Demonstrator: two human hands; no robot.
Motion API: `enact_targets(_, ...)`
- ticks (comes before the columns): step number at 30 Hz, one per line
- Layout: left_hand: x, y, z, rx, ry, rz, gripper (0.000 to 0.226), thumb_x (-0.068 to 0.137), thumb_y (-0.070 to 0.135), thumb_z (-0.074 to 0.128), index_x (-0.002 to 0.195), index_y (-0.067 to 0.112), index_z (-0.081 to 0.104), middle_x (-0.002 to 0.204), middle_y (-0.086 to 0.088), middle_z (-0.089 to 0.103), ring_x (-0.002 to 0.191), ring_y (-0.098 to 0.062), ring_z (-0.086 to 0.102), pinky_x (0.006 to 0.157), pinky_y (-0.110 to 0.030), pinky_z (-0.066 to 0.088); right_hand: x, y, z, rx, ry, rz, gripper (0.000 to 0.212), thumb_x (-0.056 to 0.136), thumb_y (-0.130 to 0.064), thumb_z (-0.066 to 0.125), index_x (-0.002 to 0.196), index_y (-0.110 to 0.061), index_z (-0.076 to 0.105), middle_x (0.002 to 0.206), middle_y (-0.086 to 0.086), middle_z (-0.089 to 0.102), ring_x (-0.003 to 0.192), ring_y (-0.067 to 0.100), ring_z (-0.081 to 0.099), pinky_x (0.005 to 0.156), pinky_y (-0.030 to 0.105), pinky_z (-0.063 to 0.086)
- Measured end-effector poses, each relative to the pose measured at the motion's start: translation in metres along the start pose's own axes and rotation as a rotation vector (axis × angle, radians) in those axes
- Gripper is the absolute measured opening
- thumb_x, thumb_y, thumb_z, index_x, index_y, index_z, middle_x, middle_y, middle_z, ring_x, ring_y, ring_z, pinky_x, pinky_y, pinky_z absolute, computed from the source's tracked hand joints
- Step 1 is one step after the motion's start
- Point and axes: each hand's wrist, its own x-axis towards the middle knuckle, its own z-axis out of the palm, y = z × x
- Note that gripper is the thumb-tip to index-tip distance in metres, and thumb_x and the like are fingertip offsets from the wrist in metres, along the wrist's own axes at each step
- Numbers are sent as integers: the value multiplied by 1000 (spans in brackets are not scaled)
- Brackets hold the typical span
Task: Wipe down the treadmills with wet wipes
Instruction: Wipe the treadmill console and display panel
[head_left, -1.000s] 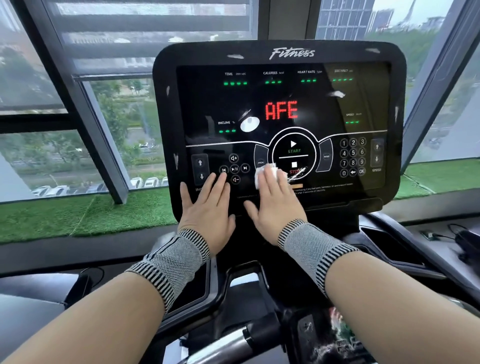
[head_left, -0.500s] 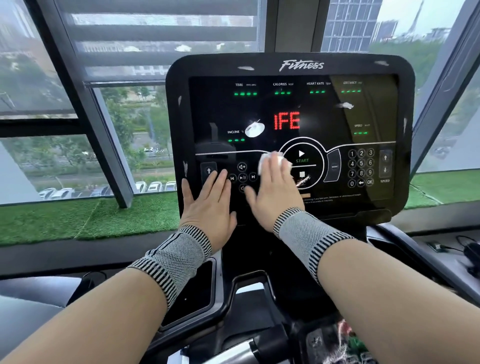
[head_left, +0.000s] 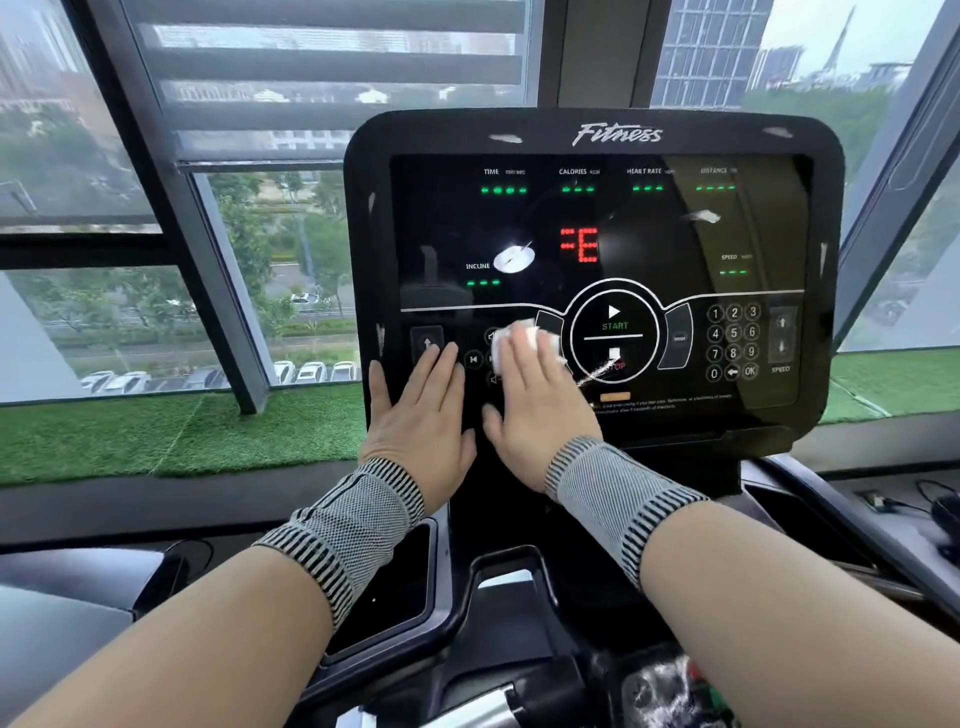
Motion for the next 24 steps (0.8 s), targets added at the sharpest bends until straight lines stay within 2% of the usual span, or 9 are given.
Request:
enact_targets(2, -2, -1, 3, -6, 2, 2, 70, 96, 44, 30, 153, 12, 6, 161, 1, -12, 146, -13, -16, 107, -55, -21, -13, 1, 9, -68, -45, -153, 75, 88, -48, 18, 151, -7, 9, 159, 11, 5, 146, 31, 2, 116, 45, 21)
enact_targets(4, -4, -2, 4, -17, 9, -1, 70, 96, 43, 32, 153, 11, 8, 161, 0, -11, 146, -13, -15, 108, -55, -20, -19, 7, 13, -45, -32, -62, 75, 87, -48, 17, 150, -7, 17, 158, 11, 13, 145, 32, 10, 114, 46, 24)
enact_targets(6, -8, -2, 4, -11, -1, 5, 70, 96, 43, 32, 153, 10, 7, 161, 0, -11, 146, -14, -16, 109, -56, -19, -24, 8, 13, -16, -41, 32, 76, 86, -49, 17, 150, -6, 16, 157, 11, 12, 144, 33, 10, 115, 45, 24)
enact_targets(9, -11, -4, 8, -6, -21, 16, 70, 97, 43, 31, 153, 11, 5, 160, 0, -13, 146, -14, -17, 108, -55, -21, -37, 0, 21, -119, -138, -227, 81, 84, -53, 8, 151, -9, 10, 159, 9, 5, 145, 32, 3, 116, 46, 21)
enact_targets(11, -12, -4, 9, -19, -12, 13, 70, 96, 43, 31, 153, 12, 5, 160, 1, -13, 146, -14, -16, 107, -54, -22, -39, 0, 20, -122, -160, -281, 79, 84, -53, 8, 152, -10, 11, 160, 6, 4, 146, 30, 1, 117, 45, 19)
enact_targets(15, -16, -7, 8, -23, -3, 18, 70, 97, 44, 31, 153, 11, 7, 161, 1, -11, 146, -13, -15, 105, -53, -24, -29, -2, 14, -6, -69, 41, 77, 88, -53, 12, 151, -10, 3, 160, 8, -2, 146, 30, -3, 119, 42, 13)
enact_targets(19, -19, -15, 10, -28, 18, 15, 68, 94, 43, 34, 151, 9, 21, 162, -2, 4, 148, -15, -2, 110, -53, -22, -23, -10, 11, -77, -108, -145, 76, 92, -54, 20, 152, -10, 0, 160, 7, -6, 146, 28, -6, 119, 43, 12)
enact_targets(22, -19, -19, 9, 15, 18, 3, 69, 85, 44, 30, 139, 4, 46, 154, -8, 33, 144, -21, 26, 113, -56, -7, 0, -7, 1, 3, 18, 137, 74, 95, -50, 28, 150, -6, 4, 158, 11, 1, 145, 31, 2, 119, 40, 12)
enact_targets(24, -20, -22, 6, 29, 31, 2, 69, 86, 44, 29, 141, 4, 44, 155, -8, 30, 145, -21, 23, 113, -57, -5, 9, -16, -3, 8, 31, 151, 76, 94, -52, 27, 150, -6, 2, 158, 14, -1, 145, 32, 1, 119, 41, 11)
